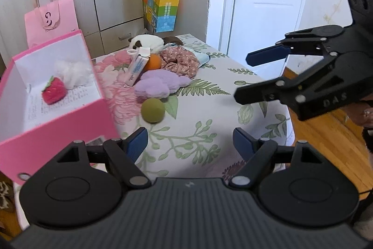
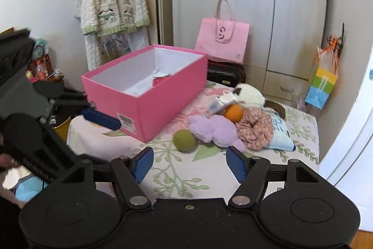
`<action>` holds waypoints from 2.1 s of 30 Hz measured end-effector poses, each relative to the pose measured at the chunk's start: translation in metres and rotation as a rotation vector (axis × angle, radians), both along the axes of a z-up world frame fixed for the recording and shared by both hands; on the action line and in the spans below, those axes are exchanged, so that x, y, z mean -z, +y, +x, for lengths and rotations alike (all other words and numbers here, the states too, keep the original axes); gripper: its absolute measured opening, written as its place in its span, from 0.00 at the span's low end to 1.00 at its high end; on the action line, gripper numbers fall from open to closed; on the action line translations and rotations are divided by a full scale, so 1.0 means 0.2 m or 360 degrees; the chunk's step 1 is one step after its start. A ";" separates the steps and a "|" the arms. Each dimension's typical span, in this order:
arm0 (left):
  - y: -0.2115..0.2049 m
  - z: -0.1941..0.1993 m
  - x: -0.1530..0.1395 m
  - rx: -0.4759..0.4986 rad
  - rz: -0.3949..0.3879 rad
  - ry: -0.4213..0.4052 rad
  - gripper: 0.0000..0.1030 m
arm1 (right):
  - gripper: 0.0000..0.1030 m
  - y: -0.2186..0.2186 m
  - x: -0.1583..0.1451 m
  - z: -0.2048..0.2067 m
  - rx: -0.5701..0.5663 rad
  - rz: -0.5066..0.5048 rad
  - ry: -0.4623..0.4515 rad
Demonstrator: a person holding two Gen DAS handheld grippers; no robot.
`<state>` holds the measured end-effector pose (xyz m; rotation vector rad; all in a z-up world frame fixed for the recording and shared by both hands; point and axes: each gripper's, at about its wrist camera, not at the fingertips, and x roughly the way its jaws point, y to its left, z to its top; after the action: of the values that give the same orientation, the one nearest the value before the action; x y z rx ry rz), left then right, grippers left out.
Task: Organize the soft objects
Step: 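Withdraw both tools from the box toward the remaining items, then grasp the green ball with the left tool while the right tool grasps the pink scrunchie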
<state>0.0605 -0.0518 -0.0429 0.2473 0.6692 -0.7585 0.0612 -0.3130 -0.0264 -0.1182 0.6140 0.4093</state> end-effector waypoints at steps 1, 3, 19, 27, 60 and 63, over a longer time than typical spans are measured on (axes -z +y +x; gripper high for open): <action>-0.01 0.01 0.02 -0.0007 -0.0011 -0.0002 0.77 | 0.72 -0.02 0.02 0.02 0.0002 0.0010 0.0004; -0.04 0.04 0.06 -0.0065 -0.0090 0.0030 0.77 | 0.72 -0.05 0.05 0.07 0.0004 0.0027 0.0011; -0.32 0.25 0.35 -0.0499 -0.0067 -0.0284 0.77 | 0.72 -0.22 0.31 0.51 0.0170 0.0043 -0.0241; -0.35 0.28 0.40 -0.0597 -0.0080 -0.0385 0.77 | 0.72 -0.22 0.43 0.75 0.0166 -0.0069 -0.0231; -0.26 0.34 0.40 -0.0652 -0.0098 -0.0175 0.35 | 0.10 -0.11 0.41 0.52 0.0177 -0.0185 -0.0318; -0.25 0.33 0.40 -0.0645 -0.0104 -0.0148 0.36 | 0.10 -0.13 0.37 0.47 0.0222 -0.0187 -0.0352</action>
<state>0.1273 -0.1016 -0.1229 0.0814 0.5807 -0.3772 0.1558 -0.3386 -0.1002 -0.2285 0.4249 0.2209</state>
